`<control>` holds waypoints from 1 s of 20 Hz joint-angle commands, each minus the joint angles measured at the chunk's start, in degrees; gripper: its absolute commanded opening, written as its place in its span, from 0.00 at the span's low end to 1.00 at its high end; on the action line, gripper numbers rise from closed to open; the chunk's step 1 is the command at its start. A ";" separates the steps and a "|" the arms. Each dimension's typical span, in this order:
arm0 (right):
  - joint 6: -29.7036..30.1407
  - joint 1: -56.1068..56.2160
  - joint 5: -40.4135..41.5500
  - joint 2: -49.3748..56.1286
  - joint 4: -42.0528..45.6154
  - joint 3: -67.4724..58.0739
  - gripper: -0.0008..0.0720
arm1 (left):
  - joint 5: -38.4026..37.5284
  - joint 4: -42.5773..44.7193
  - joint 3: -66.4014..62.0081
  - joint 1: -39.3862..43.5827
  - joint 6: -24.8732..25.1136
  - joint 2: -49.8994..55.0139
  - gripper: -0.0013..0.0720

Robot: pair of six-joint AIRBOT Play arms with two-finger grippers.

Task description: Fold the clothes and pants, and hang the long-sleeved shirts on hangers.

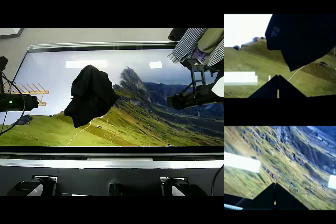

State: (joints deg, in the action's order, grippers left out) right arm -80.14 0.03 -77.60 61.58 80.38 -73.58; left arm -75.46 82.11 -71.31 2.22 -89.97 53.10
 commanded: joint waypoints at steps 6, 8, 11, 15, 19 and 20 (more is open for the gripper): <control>-0.02 0.04 -0.02 -0.04 -0.02 0.02 0.06 | 1.09 0.02 0.04 0.02 0.02 0.02 0.06; -0.02 0.04 -0.02 -0.04 0.00 0.02 0.06 | 3.26 0.59 0.09 0.00 -0.04 0.81 0.76; -0.02 0.04 -0.02 -0.04 -0.02 0.02 0.06 | 7.69 0.46 4.44 -2.27 -8.17 4.15 1.00; -0.02 0.04 -0.02 -0.04 -0.02 0.02 0.06 | 18.84 -14.64 16.81 -7.19 -5.66 12.87 1.00; -0.02 0.04 -0.02 -0.04 -0.02 0.02 0.06 | 27.41 -25.83 20.24 -7.45 0.22 22.34 1.00; -0.02 0.04 -0.02 -0.04 -0.02 0.02 0.06 | 29.44 -27.10 20.24 -7.43 0.24 23.91 1.00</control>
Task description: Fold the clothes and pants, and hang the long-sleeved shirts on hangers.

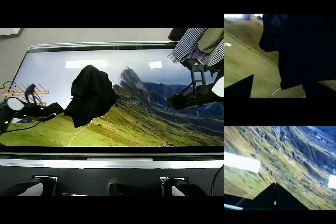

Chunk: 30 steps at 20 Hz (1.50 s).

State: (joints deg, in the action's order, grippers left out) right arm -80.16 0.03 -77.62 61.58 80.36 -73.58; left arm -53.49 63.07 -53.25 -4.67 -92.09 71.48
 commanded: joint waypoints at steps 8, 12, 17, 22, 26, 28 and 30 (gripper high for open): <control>-0.07 0.04 0.20 -0.04 -0.42 0.02 0.06 | 16.17 -14.08 2.16 -0.35 2.27 12.59 0.61; -1.42 0.04 2.78 -0.02 -3.02 0.02 0.06 | 15.47 -14.03 2.10 -0.37 2.60 12.66 0.05; -11.87 0.07 14.86 6.27 -18.18 1.53 0.81 | 15.06 -14.03 2.10 -0.37 2.60 12.59 0.05; 2.86 5.09 30.42 28.98 -53.46 1.92 0.96 | 14.01 -14.03 2.10 -0.37 2.60 12.59 0.05; 5.84 12.98 41.35 40.09 -63.65 1.75 0.95 | 13.90 -14.03 2.10 -0.37 2.60 12.59 0.05; 5.79 15.87 45.38 41.44 -63.69 1.75 0.95 | 13.90 -14.03 2.10 -0.37 2.60 12.59 0.05; 3.93 17.97 49.92 41.79 -63.80 1.75 0.93 | 13.90 -14.03 2.10 -0.37 2.60 12.59 0.05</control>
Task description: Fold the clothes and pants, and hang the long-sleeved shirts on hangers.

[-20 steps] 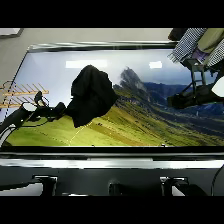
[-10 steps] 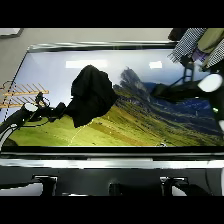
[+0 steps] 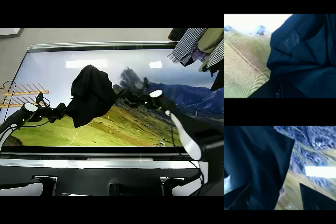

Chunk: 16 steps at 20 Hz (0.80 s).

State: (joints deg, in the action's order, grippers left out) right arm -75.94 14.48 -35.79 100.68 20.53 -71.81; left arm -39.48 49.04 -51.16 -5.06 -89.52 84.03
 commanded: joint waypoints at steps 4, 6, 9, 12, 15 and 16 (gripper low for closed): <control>-2.08 4.96 11.45 4.04 -7.85 -0.83 0.86 | -0.09 0.00 0.00 0.02 0.02 0.04 0.05; -2.08 5.20 11.28 5.25 -10.10 -2.29 0.86 | -0.11 0.00 0.00 0.02 0.02 0.07 0.05; -2.10 5.92 11.58 7.50 -10.54 -5.42 0.82 | -0.11 0.00 0.00 0.02 0.02 0.07 0.05; -2.10 6.84 10.86 9.46 -10.88 -8.09 0.73 | -0.11 0.00 0.00 0.02 0.02 0.07 0.05; -0.96 6.38 8.68 9.73 -8.90 -8.94 0.19 | -0.61 0.00 -0.02 0.00 0.02 0.00 0.05; -0.04 5.79 6.97 8.92 -7.30 -8.94 0.06 | -1.05 0.02 -0.02 -0.09 0.13 -0.20 0.05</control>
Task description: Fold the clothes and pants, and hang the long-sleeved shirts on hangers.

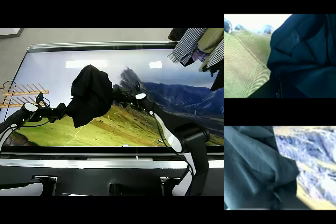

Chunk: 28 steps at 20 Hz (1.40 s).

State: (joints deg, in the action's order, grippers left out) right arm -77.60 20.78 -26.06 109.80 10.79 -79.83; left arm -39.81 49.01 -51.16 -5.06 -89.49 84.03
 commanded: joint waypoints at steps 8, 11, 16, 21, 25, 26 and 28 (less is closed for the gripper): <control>-6.47 -8.33 -14.36 -23.21 34.18 -0.94 0.06 | -3.67 5.81 -7.96 -0.92 1.25 -12.81 0.04; -6.47 -10.99 -14.38 -38.14 41.99 -2.60 0.06 | -5.22 5.88 -17.38 -0.92 1.22 -20.94 0.04; -7.93 -11.23 -14.47 -61.13 51.82 -7.78 0.06 | -5.22 5.86 -29.79 -0.92 0.81 -36.13 0.05; -12.44 -11.23 -16.13 -78.99 54.88 -7.89 0.06 | -5.18 6.10 -30.84 -0.92 0.83 -50.56 0.05; -16.94 -11.23 -14.25 -81.59 54.80 -7.89 0.06 | -4.94 7.13 -30.84 -0.92 0.81 -55.56 0.05; -16.92 -11.23 -14.25 -80.43 54.90 -7.89 0.06 | -4.85 7.15 -30.75 -0.92 0.83 -55.34 0.05; -17.07 -11.23 -14.01 -75.91 54.38 -7.89 0.06 | -4.52 6.91 -29.49 -0.92 0.81 -53.81 0.05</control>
State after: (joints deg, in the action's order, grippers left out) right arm -93.17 9.56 -40.86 31.46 65.10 -87.66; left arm -44.80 55.79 -81.41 -5.91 -88.66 30.63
